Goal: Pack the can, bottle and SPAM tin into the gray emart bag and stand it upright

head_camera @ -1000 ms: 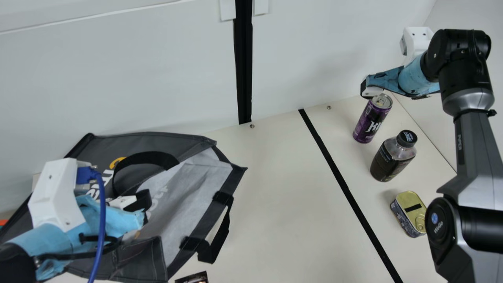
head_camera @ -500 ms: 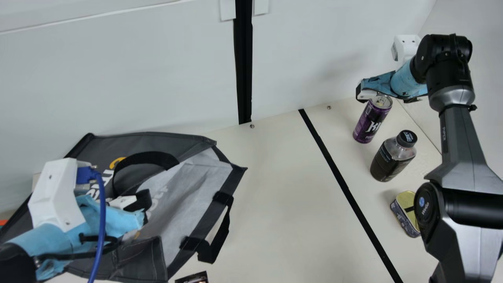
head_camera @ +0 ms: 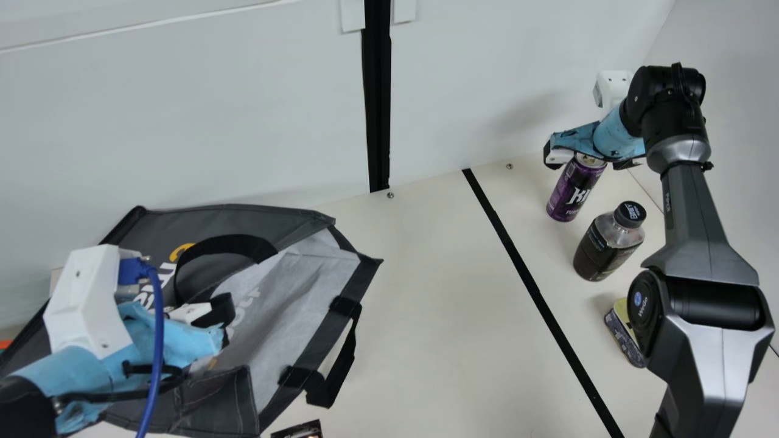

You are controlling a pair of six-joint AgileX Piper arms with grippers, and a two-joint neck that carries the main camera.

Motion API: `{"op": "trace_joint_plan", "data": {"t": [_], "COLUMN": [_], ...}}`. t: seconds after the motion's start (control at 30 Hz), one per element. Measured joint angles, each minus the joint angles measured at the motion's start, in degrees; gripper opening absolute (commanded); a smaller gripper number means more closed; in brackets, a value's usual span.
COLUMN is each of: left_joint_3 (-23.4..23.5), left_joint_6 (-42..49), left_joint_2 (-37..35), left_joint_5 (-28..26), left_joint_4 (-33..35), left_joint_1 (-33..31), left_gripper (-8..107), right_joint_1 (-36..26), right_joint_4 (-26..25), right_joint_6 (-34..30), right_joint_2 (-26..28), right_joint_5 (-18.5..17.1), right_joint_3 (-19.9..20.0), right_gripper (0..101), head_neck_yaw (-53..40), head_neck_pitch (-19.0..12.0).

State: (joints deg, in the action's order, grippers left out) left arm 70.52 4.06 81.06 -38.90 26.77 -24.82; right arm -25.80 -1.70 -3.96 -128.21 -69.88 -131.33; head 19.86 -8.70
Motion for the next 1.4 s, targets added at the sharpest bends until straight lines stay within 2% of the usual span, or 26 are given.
{"op": "trace_joint_plan", "data": {"t": [0.07,0.53,0.87,1.4], "left_joint_3": [0.0,0.0,0.0,0.0], "left_joint_6": [0.0,0.0,0.0,0.0], "left_joint_2": [0.0,0.0,0.0,0.0], "left_joint_5": [0.0,0.0,0.0,0.0], "left_joint_4": [0.0,0.0,0.0,0.0], "left_joint_1": [0.0,0.0,0.0,0.0], "left_gripper": [-8,-8,-8,-8], "right_joint_1": [0.0,0.0,0.0,0.5], "right_joint_4": [-0.1,0.3,2.1,5.3], "right_joint_6": [0.0,-1.1,-2.4,-7.3], "right_joint_2": [-0.7,-3.0,-2.7,1.5], "right_joint_5": [0.1,0.1,-0.3,-0.1], "right_joint_3": [-0.2,-1.9,-2.6,-3.1], "right_gripper": [95,2,0,0], "head_neck_yaw": [0.0,0.1,0.1,0.1], "head_neck_pitch": [0.0,0.0,0.0,0.0]}}
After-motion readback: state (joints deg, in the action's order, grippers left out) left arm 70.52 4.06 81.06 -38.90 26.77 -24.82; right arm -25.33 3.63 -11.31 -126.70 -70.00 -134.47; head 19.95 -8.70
